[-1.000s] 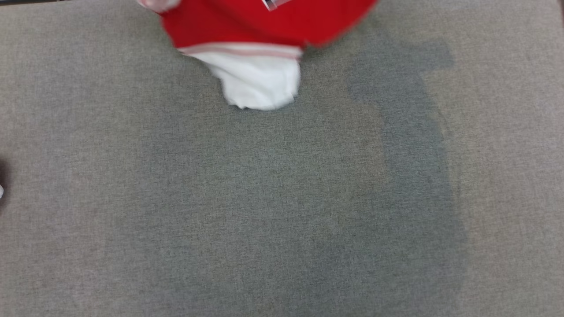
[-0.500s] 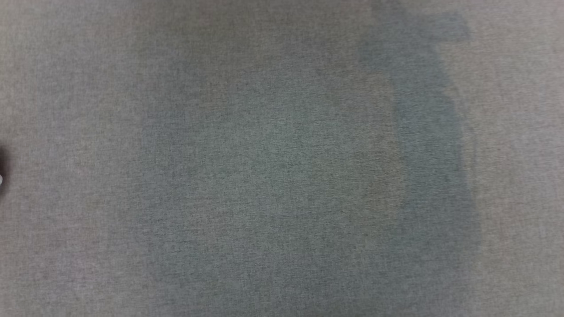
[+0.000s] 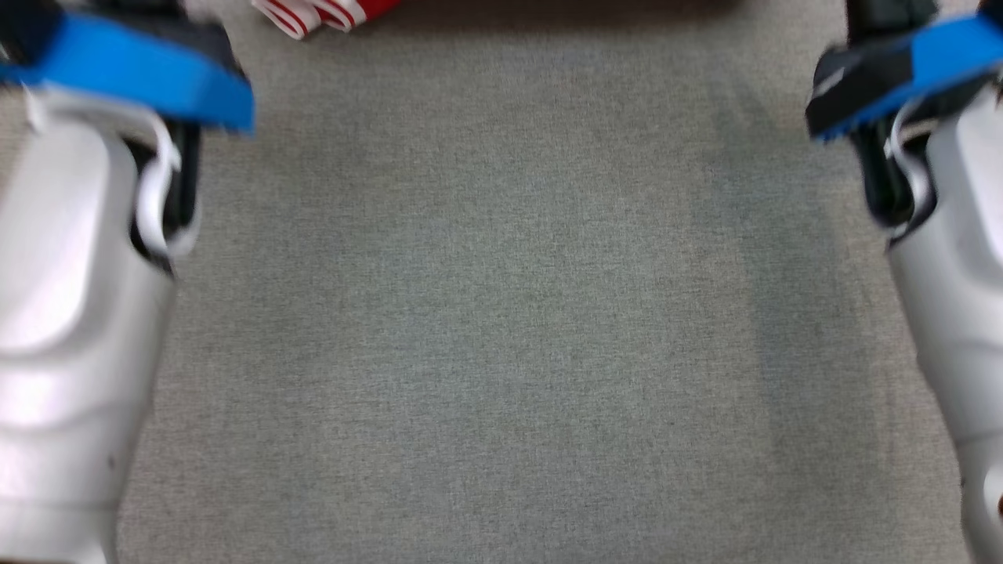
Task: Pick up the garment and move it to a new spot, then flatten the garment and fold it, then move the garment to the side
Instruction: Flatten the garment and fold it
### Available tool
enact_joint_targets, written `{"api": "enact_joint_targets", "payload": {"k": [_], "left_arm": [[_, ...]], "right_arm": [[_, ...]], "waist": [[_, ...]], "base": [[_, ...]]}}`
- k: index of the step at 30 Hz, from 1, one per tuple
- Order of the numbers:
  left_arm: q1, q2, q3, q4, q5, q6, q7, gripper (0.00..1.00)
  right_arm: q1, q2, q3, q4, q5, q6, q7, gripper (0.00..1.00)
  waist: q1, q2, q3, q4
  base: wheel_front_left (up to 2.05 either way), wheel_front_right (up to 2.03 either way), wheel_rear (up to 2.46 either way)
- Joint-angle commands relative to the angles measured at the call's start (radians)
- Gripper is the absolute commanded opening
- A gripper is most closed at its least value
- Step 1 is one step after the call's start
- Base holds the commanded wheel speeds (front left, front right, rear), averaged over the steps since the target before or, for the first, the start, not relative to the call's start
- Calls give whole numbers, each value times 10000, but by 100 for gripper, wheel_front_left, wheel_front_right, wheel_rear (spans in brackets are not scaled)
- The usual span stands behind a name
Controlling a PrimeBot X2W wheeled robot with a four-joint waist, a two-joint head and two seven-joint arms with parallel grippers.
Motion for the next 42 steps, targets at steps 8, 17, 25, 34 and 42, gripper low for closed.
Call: {"api": "enact_joint_targets", "payload": {"k": [8,17,25,34,42], "left_arm": [[4345,-521,990,-2202,118,596,-43,0],[7592,-1441,1499,-3141,154,748,-45,0],[9248,-1818,1662,-3400,458,696,-47,0],[10789,-1999,1543,-3571,711,836,-47,0],[11691,-1929,1337,-4058,789,1052,66,0]], "right_arm": [[3757,88,-271,-1793,250,1,-51,0],[6602,61,-741,-2467,378,1,-51,0],[8482,101,-1178,-3021,132,1,-41,0],[10486,282,-1712,-4224,-140,1,670,0],[11924,532,-2320,-5500,-436,1,1612,0]], "waist": [[-1,0,-904,81],[-1,0,-1800,194],[-1,0,-2549,244],[-1,0,-3310,327],[-1,0,-3594,389]], "base": [[0,0,0],[0,0,0],[0,0,0],[0,0,0],[0,0,0]]}}
